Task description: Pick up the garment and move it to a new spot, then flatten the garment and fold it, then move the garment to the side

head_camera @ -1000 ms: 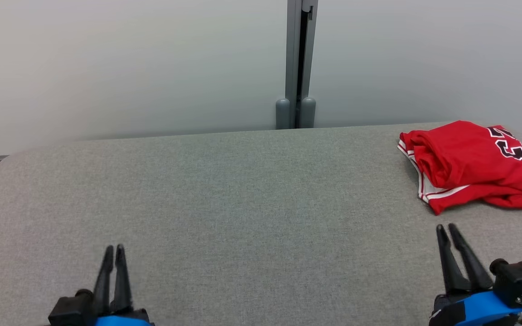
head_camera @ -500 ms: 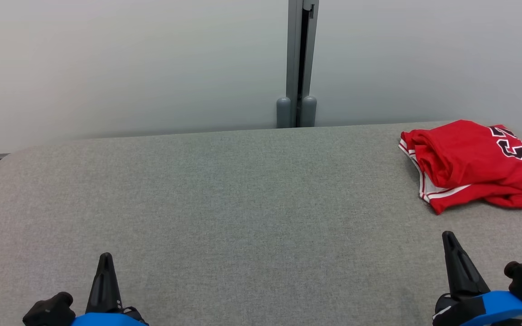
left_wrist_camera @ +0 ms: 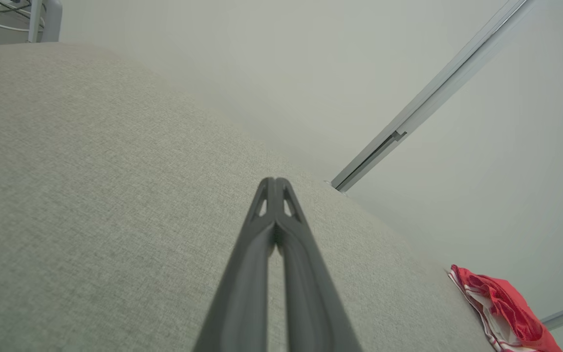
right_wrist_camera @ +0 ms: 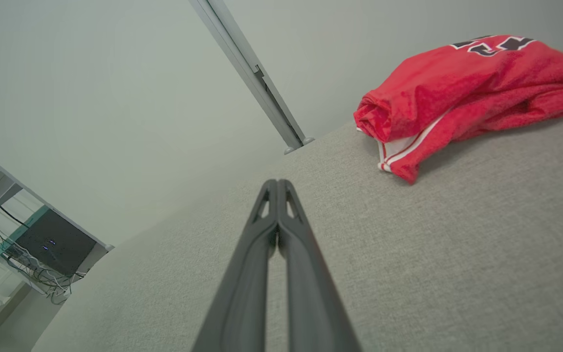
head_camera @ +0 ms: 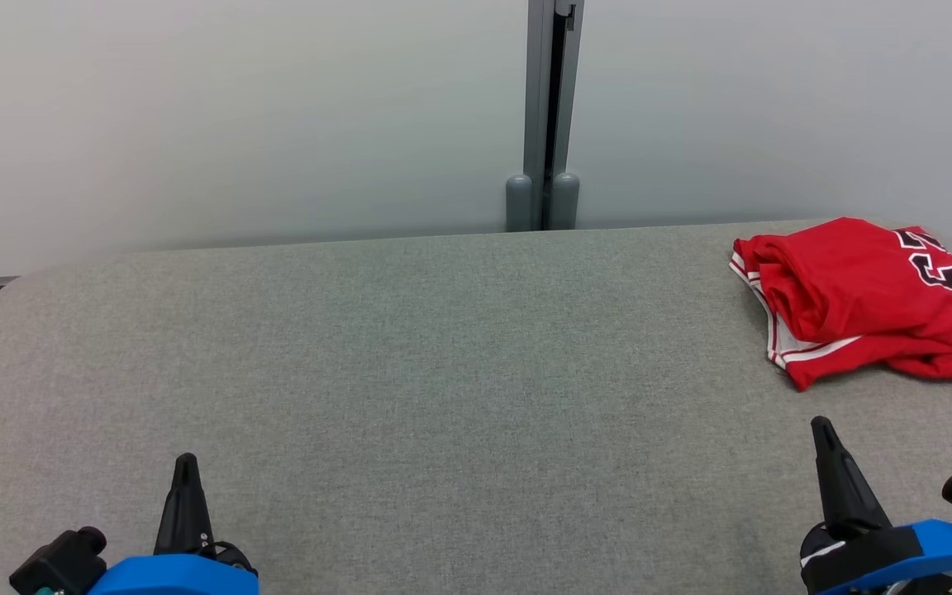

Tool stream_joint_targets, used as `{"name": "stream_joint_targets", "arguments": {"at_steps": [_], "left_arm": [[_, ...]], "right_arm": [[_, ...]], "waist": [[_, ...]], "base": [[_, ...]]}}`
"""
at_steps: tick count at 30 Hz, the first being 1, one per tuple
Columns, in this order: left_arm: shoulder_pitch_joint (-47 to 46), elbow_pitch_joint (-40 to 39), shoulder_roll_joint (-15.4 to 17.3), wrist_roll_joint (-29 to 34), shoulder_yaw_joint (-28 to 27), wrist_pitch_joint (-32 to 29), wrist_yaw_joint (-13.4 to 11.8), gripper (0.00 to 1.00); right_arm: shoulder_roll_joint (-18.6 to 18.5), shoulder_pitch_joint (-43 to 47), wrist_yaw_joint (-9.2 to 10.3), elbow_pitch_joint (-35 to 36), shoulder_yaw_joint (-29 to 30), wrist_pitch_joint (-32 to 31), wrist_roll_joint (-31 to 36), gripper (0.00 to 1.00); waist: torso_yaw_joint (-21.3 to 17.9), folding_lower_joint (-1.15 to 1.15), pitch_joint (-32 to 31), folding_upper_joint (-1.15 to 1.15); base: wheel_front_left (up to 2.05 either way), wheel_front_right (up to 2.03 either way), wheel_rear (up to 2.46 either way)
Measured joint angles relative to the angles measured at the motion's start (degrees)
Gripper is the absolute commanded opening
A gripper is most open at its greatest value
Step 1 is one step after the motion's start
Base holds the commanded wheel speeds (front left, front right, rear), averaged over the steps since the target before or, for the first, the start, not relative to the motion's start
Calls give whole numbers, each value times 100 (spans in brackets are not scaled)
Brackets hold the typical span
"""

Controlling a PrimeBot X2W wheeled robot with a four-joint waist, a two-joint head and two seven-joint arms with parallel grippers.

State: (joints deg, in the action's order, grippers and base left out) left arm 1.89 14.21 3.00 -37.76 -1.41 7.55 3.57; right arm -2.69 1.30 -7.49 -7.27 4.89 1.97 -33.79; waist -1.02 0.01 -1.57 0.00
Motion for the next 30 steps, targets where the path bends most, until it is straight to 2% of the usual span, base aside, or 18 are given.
{"name": "stream_joint_targets", "arguments": {"at_steps": [12, 30], "left_arm": [[-143, -3, -2, -1038, -114, -274, 60, 0], [-329, -3, -3, -2249, -204, -587, 153, 0]], "right_arm": [[0, -125, 0, -131, 31, -174, -1114, 0], [0, -321, 0, -281, 70, -354, -2413, 0]], "waist": [[14, 0, 23, 0], [32, 0, 55, 0]], "base": [[0, 0, 0], [0, 0, 0]]}}
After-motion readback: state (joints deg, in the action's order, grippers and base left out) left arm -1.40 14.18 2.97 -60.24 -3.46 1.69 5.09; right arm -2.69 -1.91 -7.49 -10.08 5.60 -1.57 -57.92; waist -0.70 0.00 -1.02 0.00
